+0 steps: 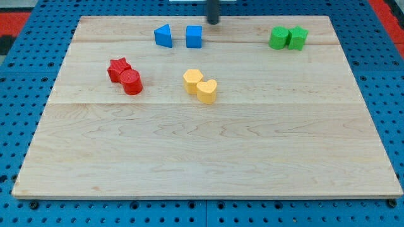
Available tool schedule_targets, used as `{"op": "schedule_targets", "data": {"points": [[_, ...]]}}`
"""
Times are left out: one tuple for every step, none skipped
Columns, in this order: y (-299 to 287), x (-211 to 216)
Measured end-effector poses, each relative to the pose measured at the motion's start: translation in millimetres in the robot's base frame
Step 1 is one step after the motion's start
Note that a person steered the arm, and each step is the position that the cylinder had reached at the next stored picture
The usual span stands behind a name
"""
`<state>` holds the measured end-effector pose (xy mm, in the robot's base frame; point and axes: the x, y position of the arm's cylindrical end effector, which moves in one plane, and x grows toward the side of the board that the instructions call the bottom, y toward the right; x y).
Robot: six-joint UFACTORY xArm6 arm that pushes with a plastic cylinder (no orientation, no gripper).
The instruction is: Move the green star to the top side of the green circle
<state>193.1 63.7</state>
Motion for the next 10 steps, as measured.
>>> {"op": "schedule_targets", "data": {"points": [[72.7, 8.0], [91.5, 24.6], [95.7, 42.0], [96.4, 57.4], [96.9, 87.9], [125.9, 96.1], [139.5, 97.5], [138.4, 100.3], [177.9, 123.7], [249.2, 123.7]]}}
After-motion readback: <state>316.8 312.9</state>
